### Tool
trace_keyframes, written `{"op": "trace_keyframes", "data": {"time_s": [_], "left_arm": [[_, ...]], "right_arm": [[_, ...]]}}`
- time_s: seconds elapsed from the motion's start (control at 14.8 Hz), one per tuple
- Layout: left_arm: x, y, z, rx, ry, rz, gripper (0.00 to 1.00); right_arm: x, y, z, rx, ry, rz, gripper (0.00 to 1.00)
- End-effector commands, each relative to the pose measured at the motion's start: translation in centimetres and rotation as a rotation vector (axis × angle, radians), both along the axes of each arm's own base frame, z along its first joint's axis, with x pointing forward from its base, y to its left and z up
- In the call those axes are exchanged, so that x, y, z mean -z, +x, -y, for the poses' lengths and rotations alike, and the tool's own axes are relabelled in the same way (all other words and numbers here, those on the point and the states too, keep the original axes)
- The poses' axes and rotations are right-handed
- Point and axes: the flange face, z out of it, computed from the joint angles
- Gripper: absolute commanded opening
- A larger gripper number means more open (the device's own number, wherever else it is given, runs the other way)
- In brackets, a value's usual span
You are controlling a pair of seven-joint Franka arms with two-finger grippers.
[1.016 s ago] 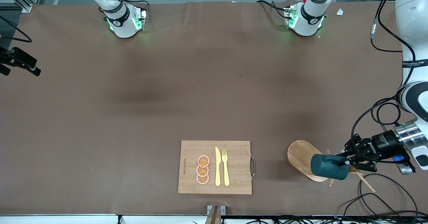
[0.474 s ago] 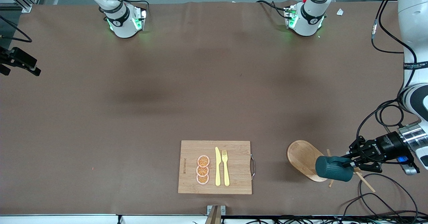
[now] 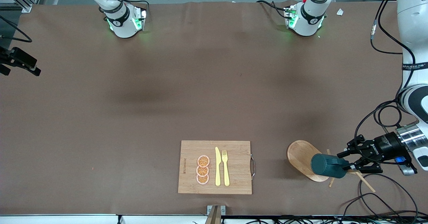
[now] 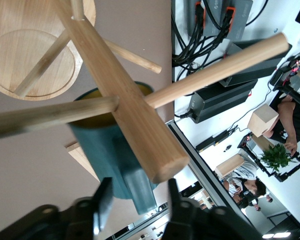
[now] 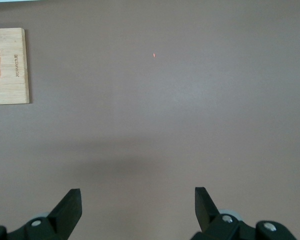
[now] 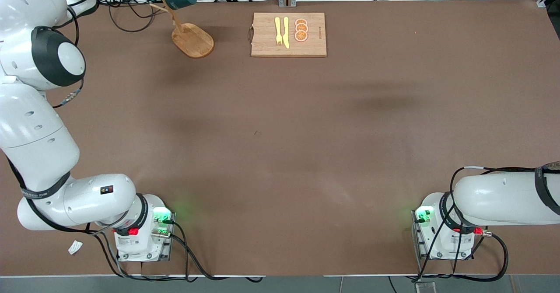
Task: Pass cup and hang on rack
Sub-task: 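Slide the mug onto a rack peg with the left gripper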
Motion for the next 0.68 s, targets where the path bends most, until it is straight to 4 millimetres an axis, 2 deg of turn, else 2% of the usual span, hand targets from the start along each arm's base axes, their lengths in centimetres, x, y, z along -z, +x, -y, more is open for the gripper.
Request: {"op": "trace_keyframes", "data": {"time_s": [0.0, 0.14, 0.27, 0.54, 0.61], "left_arm": [[-0.6, 0.3, 0.5, 0.028, -0.014, 0.035, 1.00], [-1.6, 0.2, 0.7, 0.037, 0.002, 0.051, 1.00], [-2.7, -0.1, 0.9, 0.080, 0.091, 0.066, 1.00], [-8.4, -1.5, 4.7, 0.257, 0.354, 0.158, 1.00], [-9.7, -2.2, 6.2, 0.340, 0.443, 0.184, 1.00]], "right_arm": [[-0.3, -0.4, -0.1, -0.008, -0.012, 0.004, 1.00], [-0.3, -0.4, -0.1, -0.008, -0.012, 0.006, 1.00], [-0.3, -0.4, -0.1, -0.008, -0.012, 0.006, 1.00], [-0.3, -0.4, -0.1, -0.008, -0.012, 0.006, 1.00], [-0.3, -0.4, -0.1, -0.008, -0.012, 0.004, 1.00]]}}
